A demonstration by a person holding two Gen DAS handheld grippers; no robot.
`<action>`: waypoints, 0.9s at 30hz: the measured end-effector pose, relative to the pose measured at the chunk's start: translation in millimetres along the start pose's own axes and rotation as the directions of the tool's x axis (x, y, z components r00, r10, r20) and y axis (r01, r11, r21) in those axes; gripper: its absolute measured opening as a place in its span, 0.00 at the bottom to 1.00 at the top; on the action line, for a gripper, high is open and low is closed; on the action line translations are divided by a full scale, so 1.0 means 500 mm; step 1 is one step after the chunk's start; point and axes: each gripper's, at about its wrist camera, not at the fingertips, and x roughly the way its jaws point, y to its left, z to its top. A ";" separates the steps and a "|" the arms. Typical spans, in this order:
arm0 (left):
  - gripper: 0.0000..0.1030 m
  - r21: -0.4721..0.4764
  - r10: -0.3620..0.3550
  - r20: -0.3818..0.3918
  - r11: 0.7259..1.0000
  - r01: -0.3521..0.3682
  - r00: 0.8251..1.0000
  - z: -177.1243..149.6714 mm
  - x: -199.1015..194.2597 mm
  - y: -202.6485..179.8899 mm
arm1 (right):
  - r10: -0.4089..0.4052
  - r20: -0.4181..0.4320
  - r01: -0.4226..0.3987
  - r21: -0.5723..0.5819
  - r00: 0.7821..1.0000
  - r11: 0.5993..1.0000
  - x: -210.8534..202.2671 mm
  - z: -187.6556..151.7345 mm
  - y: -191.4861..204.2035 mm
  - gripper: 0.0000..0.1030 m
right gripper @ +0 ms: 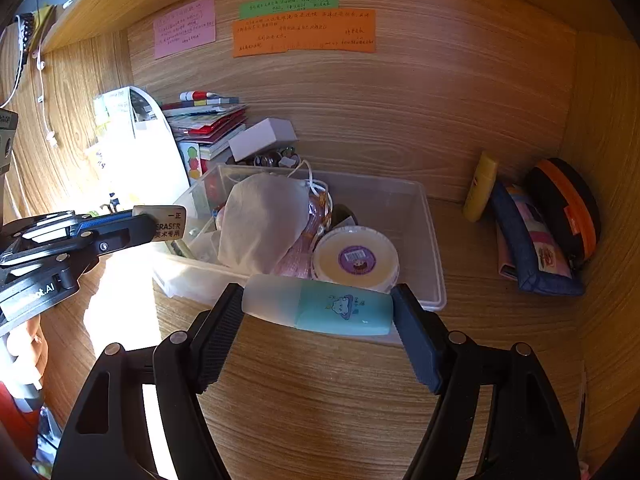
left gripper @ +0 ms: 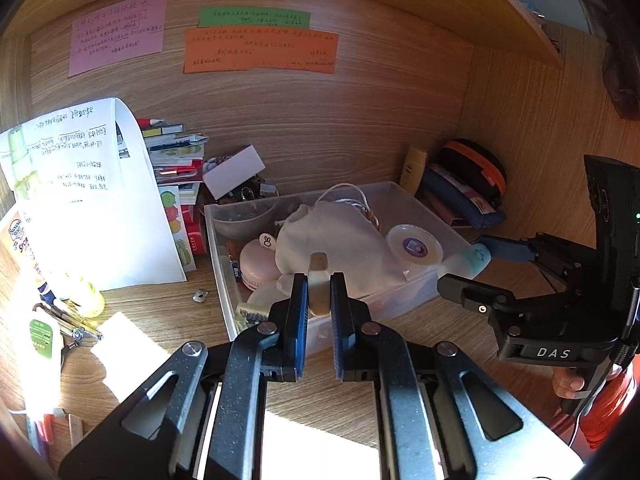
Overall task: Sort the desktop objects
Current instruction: 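Carry the block and tube into the box and open both tools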
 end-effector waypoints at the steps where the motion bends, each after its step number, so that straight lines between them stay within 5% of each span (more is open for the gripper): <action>1: 0.09 -0.002 0.005 -0.002 1.000 -0.005 1.000 0.003 0.006 0.003 | -0.001 0.004 0.001 -0.001 1.000 1.000 0.003 0.006 -0.002 0.69; 14: 0.09 -0.052 0.005 -0.103 0.999 -0.010 0.995 -0.009 0.109 0.040 | -0.044 -0.024 0.044 -0.014 0.999 0.999 0.089 0.048 -0.032 0.69; 27: 0.13 -0.045 -0.014 -0.105 0.999 0.009 0.994 -0.017 0.114 0.038 | -0.020 -0.086 0.022 0.021 0.996 1.000 0.129 0.033 -0.052 0.69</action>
